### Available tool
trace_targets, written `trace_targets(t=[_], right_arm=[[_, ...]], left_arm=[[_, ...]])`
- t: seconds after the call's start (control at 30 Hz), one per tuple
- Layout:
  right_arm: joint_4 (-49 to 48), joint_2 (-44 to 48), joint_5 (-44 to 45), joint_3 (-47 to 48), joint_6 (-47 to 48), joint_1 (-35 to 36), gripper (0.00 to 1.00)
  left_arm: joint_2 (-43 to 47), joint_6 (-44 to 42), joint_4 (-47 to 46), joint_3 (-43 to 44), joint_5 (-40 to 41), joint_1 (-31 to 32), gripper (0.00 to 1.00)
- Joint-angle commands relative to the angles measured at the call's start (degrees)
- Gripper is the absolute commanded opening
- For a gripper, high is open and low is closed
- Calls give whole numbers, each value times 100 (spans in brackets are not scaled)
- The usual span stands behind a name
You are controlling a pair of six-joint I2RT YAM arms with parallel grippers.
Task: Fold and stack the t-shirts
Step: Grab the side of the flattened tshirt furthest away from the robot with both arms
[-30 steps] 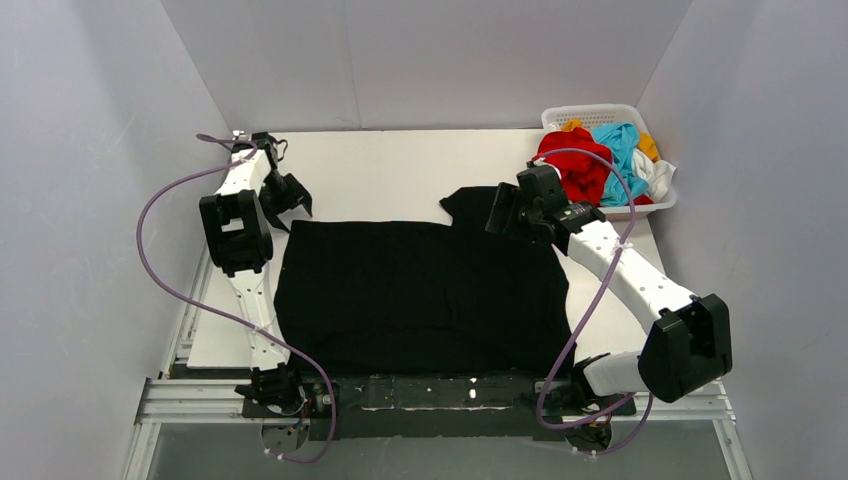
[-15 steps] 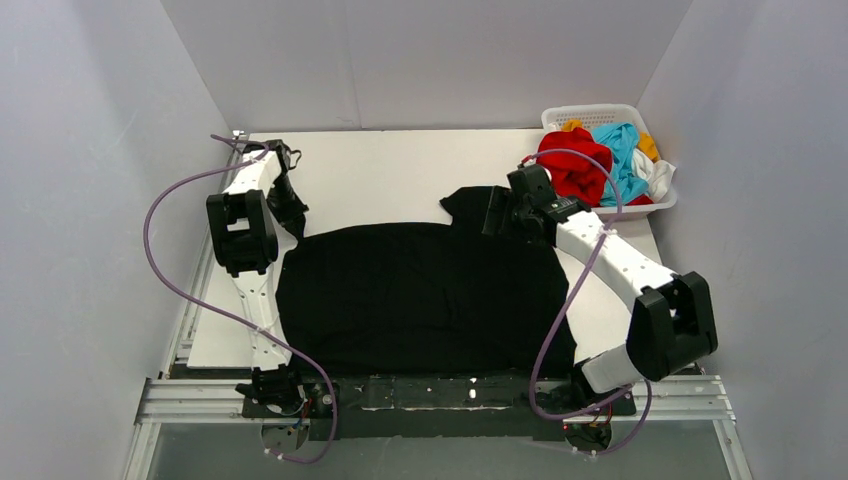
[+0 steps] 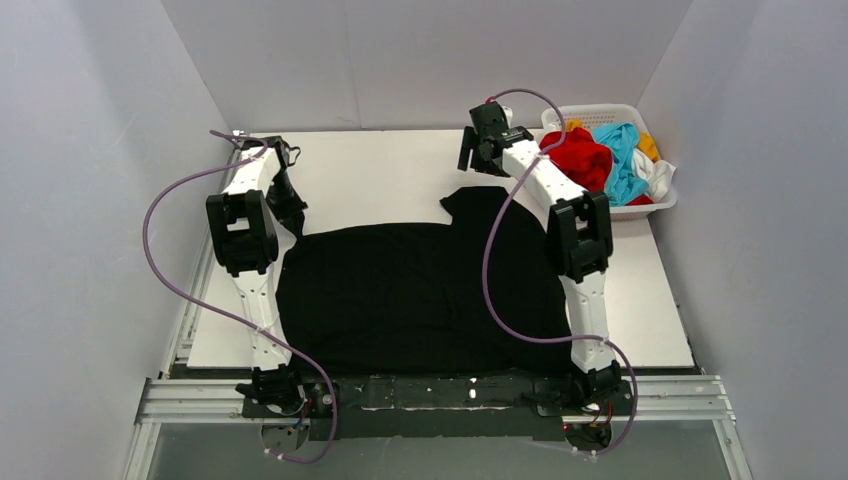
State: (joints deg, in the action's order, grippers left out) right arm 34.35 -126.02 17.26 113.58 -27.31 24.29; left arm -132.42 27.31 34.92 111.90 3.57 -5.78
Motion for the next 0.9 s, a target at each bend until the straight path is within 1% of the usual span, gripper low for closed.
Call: trace_targets(t=[0.0,0.07,0.13,0.23,0.4,0.5,0.53,0.57,0.7,0.8,0.87], right_arm=[[641,-878,153,1250,181,-12,85],[622,-1113,58,1439,163,-12,84],[559,-1245,-78,1440,220,-17,84],[713,-1299,-133,1377,322,3,81],[647,-940,-100,617,487,87,73],[407,-712,-96,140,499,127,66],[364,-690,-121,108,512,128,60],[333,-712,-121,138,541,128,51],[441,-904,-19,525,595,128,26],[385,-885,29,711,697,128,11],[395,-769,111,732,726,128,2]], left_arm=[[473,29,796,-124,-27,29,0],[533,29,802,-181,-27,33,0],[583,37,801,-238,-56,33,0],[646,54,782,-326,-92,32,0],[676,3,771,-436,-7,32,0],[707,2,766,-493,-42,30,0],[701,2,766,-489,-66,32,0],[707,2,763,-485,-84,26,0],[742,-2,760,-465,-173,28,0],[797,-6,764,-434,-188,25,0],[866,-14,781,-438,-206,32,0]])
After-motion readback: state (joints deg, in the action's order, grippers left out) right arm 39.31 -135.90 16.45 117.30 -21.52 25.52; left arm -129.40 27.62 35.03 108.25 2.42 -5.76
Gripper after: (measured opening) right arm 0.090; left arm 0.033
